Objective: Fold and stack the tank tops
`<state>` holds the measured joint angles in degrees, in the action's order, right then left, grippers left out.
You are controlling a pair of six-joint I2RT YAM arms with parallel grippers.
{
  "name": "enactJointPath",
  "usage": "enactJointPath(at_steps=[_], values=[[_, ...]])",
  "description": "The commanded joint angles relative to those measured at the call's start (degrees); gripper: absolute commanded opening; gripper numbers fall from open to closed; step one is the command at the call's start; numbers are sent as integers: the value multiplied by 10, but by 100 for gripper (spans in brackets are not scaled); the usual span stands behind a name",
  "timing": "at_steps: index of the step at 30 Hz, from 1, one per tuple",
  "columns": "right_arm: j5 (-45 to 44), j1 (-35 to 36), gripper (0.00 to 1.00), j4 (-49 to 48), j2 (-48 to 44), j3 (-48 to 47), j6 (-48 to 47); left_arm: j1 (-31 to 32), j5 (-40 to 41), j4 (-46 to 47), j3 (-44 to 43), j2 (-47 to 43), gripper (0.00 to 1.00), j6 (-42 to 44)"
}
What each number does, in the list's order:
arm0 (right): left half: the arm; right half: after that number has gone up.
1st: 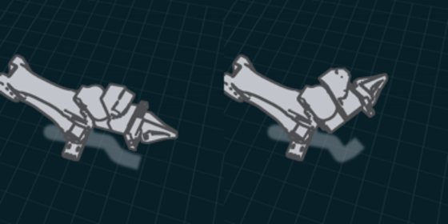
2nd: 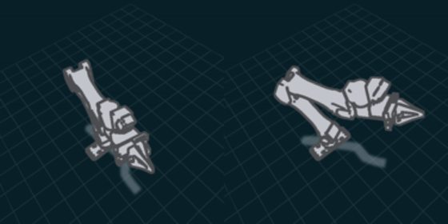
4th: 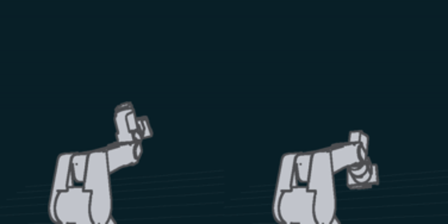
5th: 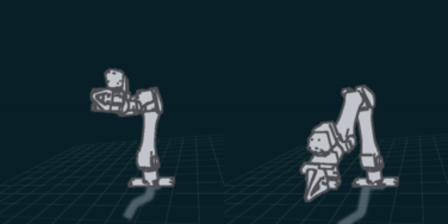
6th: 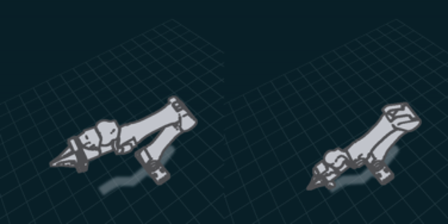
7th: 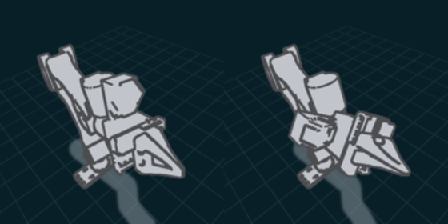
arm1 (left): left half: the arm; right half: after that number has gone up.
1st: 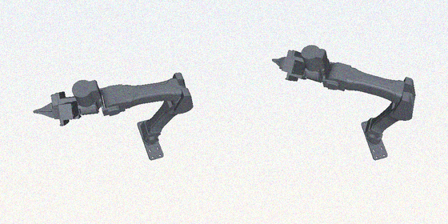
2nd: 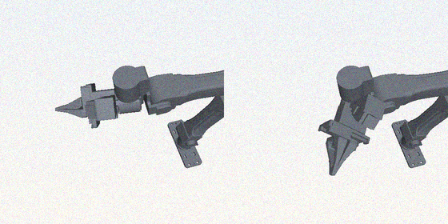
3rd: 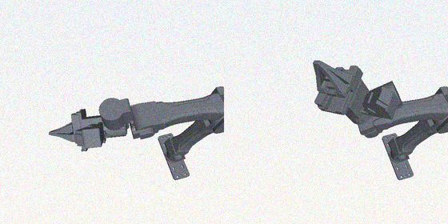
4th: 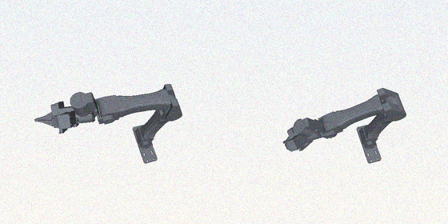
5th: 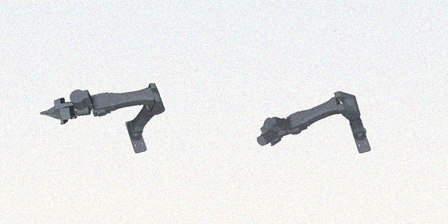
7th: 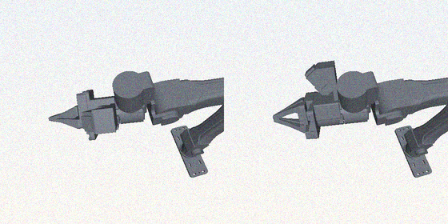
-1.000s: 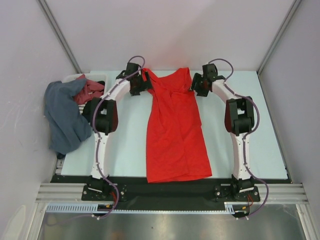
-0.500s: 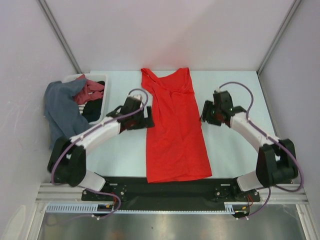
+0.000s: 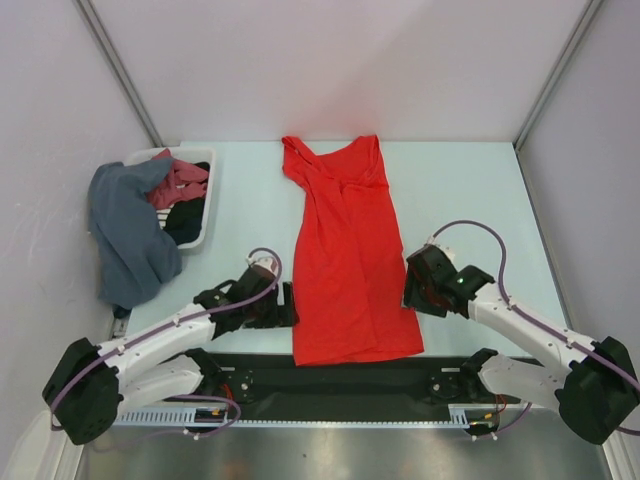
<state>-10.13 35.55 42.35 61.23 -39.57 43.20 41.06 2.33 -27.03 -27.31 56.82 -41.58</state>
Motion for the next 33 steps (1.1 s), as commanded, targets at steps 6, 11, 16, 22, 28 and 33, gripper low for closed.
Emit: enactJointPath(at_steps=[6, 11, 16, 22, 28, 33], values=[[8, 83, 59, 56, -19, 52, 103, 123, -13, 61, 27, 57, 89, -112], [-1, 107, 57, 89, -43, 58, 130, 176, -7, 64, 30, 68, 84, -150], [7, 114, 54, 98, -55, 74, 139, 199, 0, 56, 33, 90, 78, -177], [15, 123, 49, 92, -66, 100, 147, 224, 7, 29, 45, 85, 71, -205], [14, 126, 41, 82, -62, 112, 146, 238, 44, -48, 54, 33, 72, -229], [20, 129, 33, 67, -49, 118, 145, 238, 28, -30, 86, 10, 65, -236]])
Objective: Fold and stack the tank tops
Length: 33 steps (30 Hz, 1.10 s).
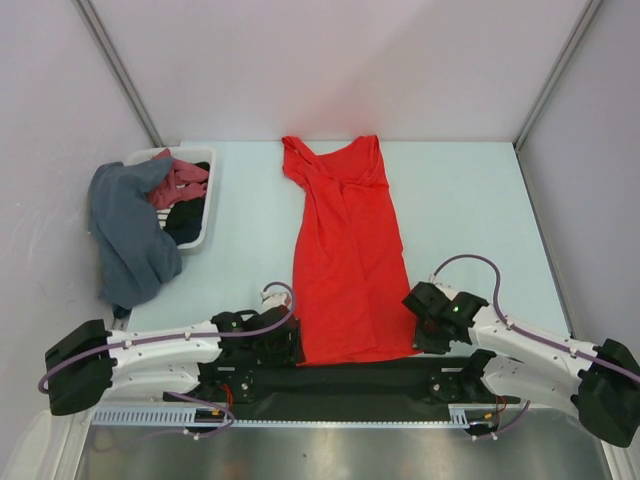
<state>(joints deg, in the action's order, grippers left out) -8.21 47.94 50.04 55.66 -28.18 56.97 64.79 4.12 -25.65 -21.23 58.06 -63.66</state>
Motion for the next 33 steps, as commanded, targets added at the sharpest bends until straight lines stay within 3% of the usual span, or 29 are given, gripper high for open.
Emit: enactJointPath(at_steps=[1, 7, 8, 11, 17, 21, 24, 33], values=[[1, 4, 33, -13, 8, 4, 7, 1, 5, -39, 29, 0, 65, -16], [-1, 6, 22, -15, 8, 1, 2, 2, 0, -9, 36, 25, 64, -16], [1, 5, 14, -16, 7, 0, 2, 2, -3, -5, 38, 28, 62, -17], [2, 5, 1, -14, 7, -2, -1, 2, -4, 4, 42, 32, 53, -16], [6, 5, 0, -20, 4, 0, -2, 2, -7, 22, 30, 33, 32, -12], [5, 5, 0, -21, 2, -2, -3, 3, 1, 23, 20, 14, 10, -14], [5, 5, 0, -21, 2, -6, -4, 3, 15, 15, 8, -12, 0, -15], [-1, 4, 0, -17, 4, -14, -10, 3, 28, -7, -28, -48, 0, -7]])
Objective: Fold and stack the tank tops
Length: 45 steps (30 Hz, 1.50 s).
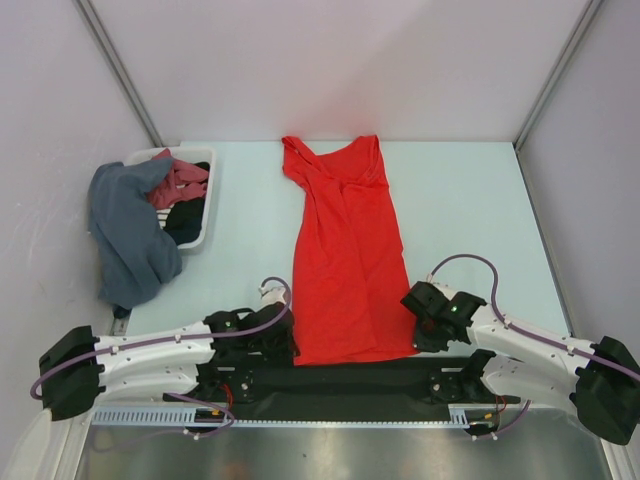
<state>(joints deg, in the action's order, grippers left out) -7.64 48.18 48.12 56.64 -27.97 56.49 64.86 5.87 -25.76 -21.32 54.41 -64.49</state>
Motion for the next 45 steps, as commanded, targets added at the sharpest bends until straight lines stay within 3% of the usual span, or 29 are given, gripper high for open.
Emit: enactJointPath(at_steps=[1, 5, 7, 8, 9, 11, 15, 26, 29, 31, 32, 34, 38, 45], values=[[-6, 2, 0, 2, -7, -17, -6, 3, 11, -13, -30, -13, 0, 2], [-5, 2, 0, 12, -15, -23, -6, 3, 10, -40, -35, -18, 2, 4], [-10, 2, 0, 18, -20, -24, -8, 3, 9, -56, -34, -7, 16, 8], [-11, 2, 0, 20, -22, -24, -9, 3, 12, -74, -31, -4, 26, 7], [-12, 2, 0, 20, -22, -24, -9, 3, 18, -78, -29, -1, 42, 5], [-8, 2, 0, 18, -22, -24, -9, 9, 19, -70, -15, -5, 62, 2], [-7, 1, 0, 15, -19, -24, -9, 16, 17, -40, -1, -22, 68, -5], [-6, 1, 0, 18, -21, -27, -3, 16, -1, 55, -7, 64, 51, -5], [-5, 1, 0, 20, -23, -29, -2, 16, 5, 61, -9, 76, 39, -9], [-5, 1, 0, 22, -26, -28, -2, 16, 14, 53, -14, 66, 24, -10], [-5, 1, 0, 23, -29, -28, -2, 16, 19, 37, -21, 60, 11, -11], [-4, 1, 0, 27, -31, -31, -2, 16, 30, 22, -26, 43, 0, -11], [-6, 1, 0, 32, -42, -48, -7, 17, 34, -10, -43, 0, 0, -8], [-28, -7, 0, 43, -29, -106, -38, 10, 26, -13, -85, -1, 0, 11]])
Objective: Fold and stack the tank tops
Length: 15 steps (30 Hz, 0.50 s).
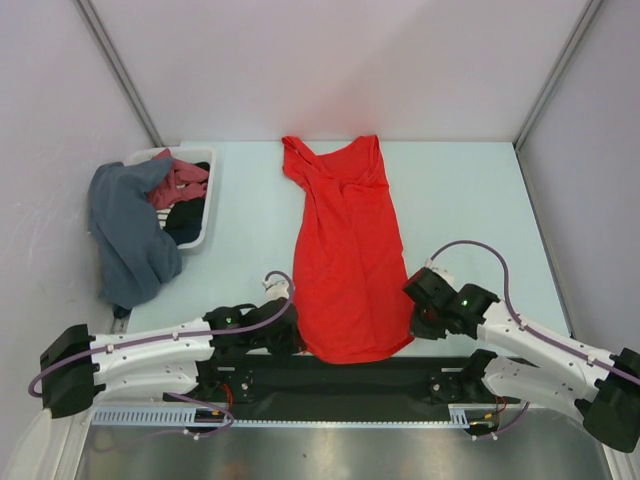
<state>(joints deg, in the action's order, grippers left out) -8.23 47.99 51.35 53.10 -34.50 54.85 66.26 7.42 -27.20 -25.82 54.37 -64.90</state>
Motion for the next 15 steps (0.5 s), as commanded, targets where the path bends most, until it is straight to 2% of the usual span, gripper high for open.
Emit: enactJointPath(at_steps=[1, 6, 11, 15], values=[[-24, -10, 0, 9, 10, -47, -27, -9, 10, 1, -40, -1, 0, 15], [-25, -55, 0, -12, 41, -94, -73, -54, 22, -15, -87, 10, 0, 57], [-7, -124, 0, -50, 89, -142, -146, -143, 20, -19, -129, 20, 0, 135], [15, -177, 0, -102, 173, -192, -186, -203, 15, -17, -177, 64, 0, 189]])
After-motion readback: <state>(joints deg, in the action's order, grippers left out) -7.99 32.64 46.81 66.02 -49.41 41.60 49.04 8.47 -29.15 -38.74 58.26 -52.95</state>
